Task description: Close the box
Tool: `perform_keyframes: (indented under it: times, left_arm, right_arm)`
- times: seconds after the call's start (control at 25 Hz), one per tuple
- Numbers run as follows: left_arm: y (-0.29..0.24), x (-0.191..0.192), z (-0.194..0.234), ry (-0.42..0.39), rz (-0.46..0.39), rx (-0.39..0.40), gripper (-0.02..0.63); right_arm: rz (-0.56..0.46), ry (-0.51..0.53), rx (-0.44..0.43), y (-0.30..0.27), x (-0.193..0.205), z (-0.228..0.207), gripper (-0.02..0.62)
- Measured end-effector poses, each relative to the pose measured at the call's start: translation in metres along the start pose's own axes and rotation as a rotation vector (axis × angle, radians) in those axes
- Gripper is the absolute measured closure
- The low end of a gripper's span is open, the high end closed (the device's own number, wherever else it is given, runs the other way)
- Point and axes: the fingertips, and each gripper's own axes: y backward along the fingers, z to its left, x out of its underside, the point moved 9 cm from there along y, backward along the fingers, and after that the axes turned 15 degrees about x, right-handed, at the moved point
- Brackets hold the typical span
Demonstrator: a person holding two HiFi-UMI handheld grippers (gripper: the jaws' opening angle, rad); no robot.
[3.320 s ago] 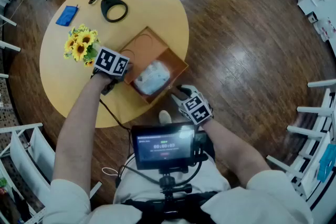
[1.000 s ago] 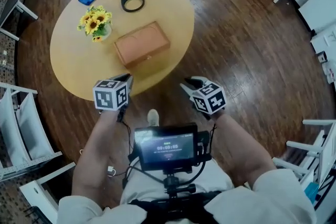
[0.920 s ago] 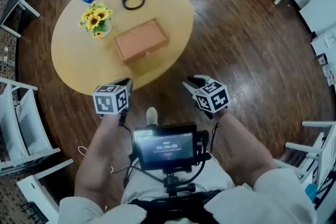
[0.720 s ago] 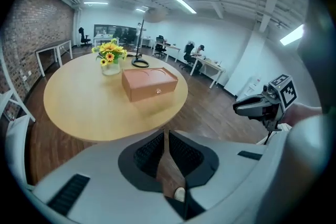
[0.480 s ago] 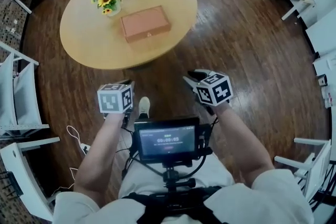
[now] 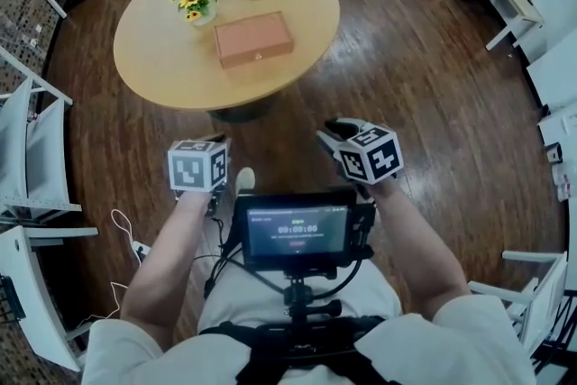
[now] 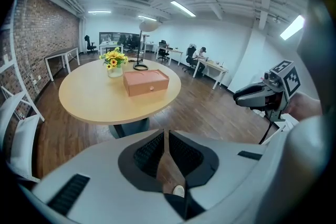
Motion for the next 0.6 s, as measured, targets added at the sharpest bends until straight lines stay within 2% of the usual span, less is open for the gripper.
perform_keyframes:
  times: [0.6]
  left_arm:
    - [0.019, 0.006, -0.012, -0.037, 0.001, -0.006, 0.563]
  right_arm:
    - [-0.026, 0.014, 0.011, 0.020, 0.010, 0.014, 0.488]
